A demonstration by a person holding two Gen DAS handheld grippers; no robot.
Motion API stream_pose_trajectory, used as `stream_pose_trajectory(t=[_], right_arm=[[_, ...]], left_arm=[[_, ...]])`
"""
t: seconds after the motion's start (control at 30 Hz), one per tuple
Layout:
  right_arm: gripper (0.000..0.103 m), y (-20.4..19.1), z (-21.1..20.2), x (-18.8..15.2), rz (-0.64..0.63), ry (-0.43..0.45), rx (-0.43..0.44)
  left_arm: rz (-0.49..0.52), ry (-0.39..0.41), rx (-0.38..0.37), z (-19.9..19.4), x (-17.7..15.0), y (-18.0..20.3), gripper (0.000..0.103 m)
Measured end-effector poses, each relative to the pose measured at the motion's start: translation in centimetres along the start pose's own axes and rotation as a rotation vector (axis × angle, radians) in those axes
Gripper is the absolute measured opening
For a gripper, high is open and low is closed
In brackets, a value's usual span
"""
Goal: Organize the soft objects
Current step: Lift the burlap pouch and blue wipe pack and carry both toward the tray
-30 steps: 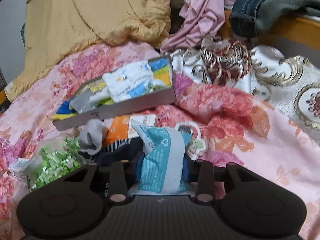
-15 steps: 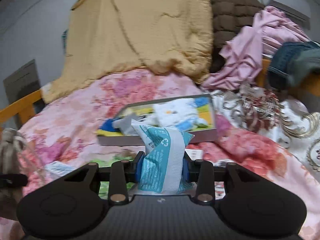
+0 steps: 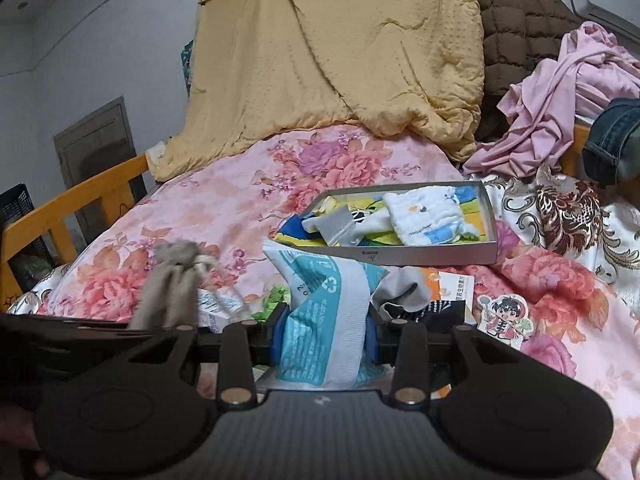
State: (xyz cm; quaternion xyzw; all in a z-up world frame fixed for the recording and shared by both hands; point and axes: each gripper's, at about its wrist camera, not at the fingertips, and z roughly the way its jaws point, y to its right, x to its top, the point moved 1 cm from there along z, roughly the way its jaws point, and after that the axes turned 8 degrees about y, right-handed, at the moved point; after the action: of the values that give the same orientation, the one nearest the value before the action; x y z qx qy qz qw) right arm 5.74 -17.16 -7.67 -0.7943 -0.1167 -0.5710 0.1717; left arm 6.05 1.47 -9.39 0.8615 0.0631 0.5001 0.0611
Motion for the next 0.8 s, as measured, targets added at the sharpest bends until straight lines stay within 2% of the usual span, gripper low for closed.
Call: stream_pose_trajectory(t=[0.37,0.8], right_arm=[[0.041,-1.3,-0.7,1.1,-0.024,0.008,-0.036],[0.041,-1.8,1.6,2.8,-0.078,0.006,-0.065]], left_arm=[[0.003,0.022,-0.015,2.7,0.2,0.6,0.022],[-0.018,0.036,-0.038,5.3,0.8,-0.2,0.022]])
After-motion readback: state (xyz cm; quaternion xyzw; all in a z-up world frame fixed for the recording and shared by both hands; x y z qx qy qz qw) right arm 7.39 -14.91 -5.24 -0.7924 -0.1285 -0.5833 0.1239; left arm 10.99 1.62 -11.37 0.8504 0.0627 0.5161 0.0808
